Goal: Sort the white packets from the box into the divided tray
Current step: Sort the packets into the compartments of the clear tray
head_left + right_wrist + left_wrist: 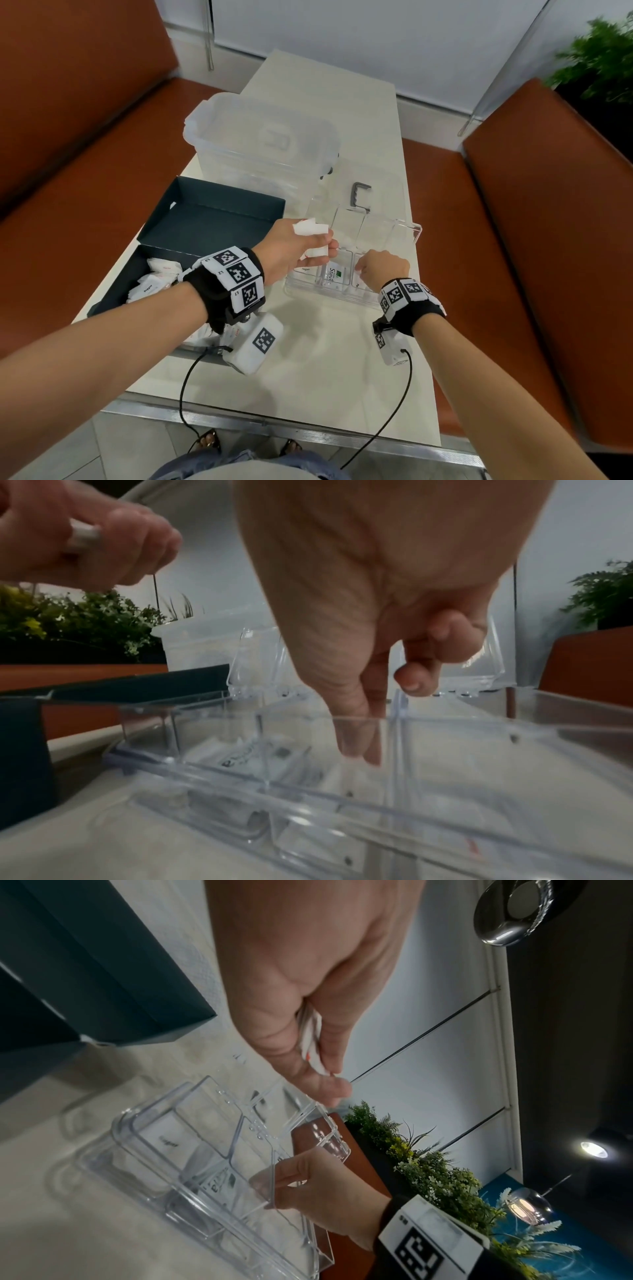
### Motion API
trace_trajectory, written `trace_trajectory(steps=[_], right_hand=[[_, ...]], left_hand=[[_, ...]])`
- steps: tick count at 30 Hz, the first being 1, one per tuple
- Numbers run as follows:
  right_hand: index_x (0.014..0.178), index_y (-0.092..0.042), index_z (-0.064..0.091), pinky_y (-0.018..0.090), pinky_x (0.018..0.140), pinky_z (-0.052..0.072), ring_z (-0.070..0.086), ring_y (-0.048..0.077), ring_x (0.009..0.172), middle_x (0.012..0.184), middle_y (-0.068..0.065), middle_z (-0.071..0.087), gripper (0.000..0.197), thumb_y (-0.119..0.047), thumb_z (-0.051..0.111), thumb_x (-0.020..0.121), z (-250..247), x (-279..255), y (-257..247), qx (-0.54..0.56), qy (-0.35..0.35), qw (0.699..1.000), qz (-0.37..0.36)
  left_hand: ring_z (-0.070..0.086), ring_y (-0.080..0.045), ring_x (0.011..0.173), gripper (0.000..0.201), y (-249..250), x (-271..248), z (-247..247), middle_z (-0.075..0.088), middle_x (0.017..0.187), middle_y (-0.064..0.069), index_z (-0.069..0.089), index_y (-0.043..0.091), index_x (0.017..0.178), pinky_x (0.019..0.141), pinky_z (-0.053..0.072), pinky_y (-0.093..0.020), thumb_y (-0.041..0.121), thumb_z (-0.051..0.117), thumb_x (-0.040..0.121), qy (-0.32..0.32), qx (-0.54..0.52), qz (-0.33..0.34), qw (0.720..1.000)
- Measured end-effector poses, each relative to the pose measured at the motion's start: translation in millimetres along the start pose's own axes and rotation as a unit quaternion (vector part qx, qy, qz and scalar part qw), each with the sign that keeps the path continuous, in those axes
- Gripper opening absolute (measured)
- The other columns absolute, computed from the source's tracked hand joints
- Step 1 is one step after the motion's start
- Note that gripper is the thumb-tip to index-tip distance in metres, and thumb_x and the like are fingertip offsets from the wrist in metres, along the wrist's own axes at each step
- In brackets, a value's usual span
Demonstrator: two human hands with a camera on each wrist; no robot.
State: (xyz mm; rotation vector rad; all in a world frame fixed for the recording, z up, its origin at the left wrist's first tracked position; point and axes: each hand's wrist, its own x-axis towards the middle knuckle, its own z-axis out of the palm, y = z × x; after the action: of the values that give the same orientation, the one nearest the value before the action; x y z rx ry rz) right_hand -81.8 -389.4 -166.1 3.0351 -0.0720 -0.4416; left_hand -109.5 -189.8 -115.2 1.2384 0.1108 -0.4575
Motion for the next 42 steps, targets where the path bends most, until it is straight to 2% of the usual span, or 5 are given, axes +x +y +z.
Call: trace_trajectory(steps=[19, 27, 32, 35, 42], right_hand=[[0.116, -0.041, 0.064, 0.034, 0.097, 0.041, 0.058, 0.018, 0.11, 0.113, -0.009, 0.067, 0.028, -0.03, 0.064, 0.089, 5.0, -5.5, 4.3, -0.015, 0.006, 1.0, -0.008], [0.115, -0.037, 0.066, 0.038, 0.092, 0.048, 0.062, 0.019, 0.104, 0.113, -0.007, 0.069, 0.027, -0.026, 0.053, 0.094, -8.0, -15.2, 7.9, 0.077, 0.049, 0.996, 0.0], [0.109, -0.027, 0.069, 0.027, 0.079, 0.053, 0.063, 0.012, 0.087, 0.098, -0.008, 0.069, 0.022, -0.024, 0.055, 0.092, -26.3, -39.1, -2.4, 0.329, 0.166, 0.928, -0.052], [0.114, -0.025, 0.067, 0.008, 0.07, 0.046, 0.061, 0.002, 0.077, 0.091, -0.008, 0.067, 0.023, -0.025, 0.055, 0.095, -39.0, -48.0, -13.9, 0.416, 0.184, 0.887, -0.083], [0.1, -0.016, 0.069, 0.021, 0.059, 0.053, 0.062, 0.006, 0.058, 0.068, -0.001, 0.067, 0.013, -0.014, 0.058, 0.093, -61.8, -56.3, -20.8, 0.585, 0.15, 0.793, -0.078]], left_hand=[[0.073, -0.023, 0.088, 0.021, -3.5, 2.6, 0.8, 0.073, 0.095, -0.015, 0.065, 0.0, 0.106, 0.066, 0.058, -0.026, 0.008, 0.069, 0.087, -0.005, -0.023, -0.025, 0.999], [0.068, -0.03, 0.096, 0.027, 3.3, 3.4, 7.9, 0.065, 0.115, -0.027, 0.055, -0.006, 0.119, 0.077, 0.06, -0.033, -0.001, 0.04, 0.097, -0.007, -0.105, -0.091, 0.99], [0.065, -0.036, 0.107, 0.03, 1.5, 5.7, 7.7, 0.061, 0.121, -0.028, 0.046, -0.007, 0.127, 0.076, 0.06, -0.036, -0.007, 0.046, 0.096, -0.006, -0.081, -0.079, 0.994], [0.068, -0.03, 0.099, 0.029, -2.1, 7.5, 9.0, 0.063, 0.119, -0.023, 0.055, -0.006, 0.12, 0.07, 0.061, -0.03, -0.005, 0.059, 0.091, -0.005, 0.0, -0.04, 0.999], [0.071, -0.024, 0.083, 0.022, 4.2, 14.5, 8.1, 0.07, 0.099, -0.018, 0.067, -0.001, 0.101, 0.063, 0.059, -0.026, 0.005, 0.075, 0.082, 0.05, 0.152, 0.073, 0.984]])
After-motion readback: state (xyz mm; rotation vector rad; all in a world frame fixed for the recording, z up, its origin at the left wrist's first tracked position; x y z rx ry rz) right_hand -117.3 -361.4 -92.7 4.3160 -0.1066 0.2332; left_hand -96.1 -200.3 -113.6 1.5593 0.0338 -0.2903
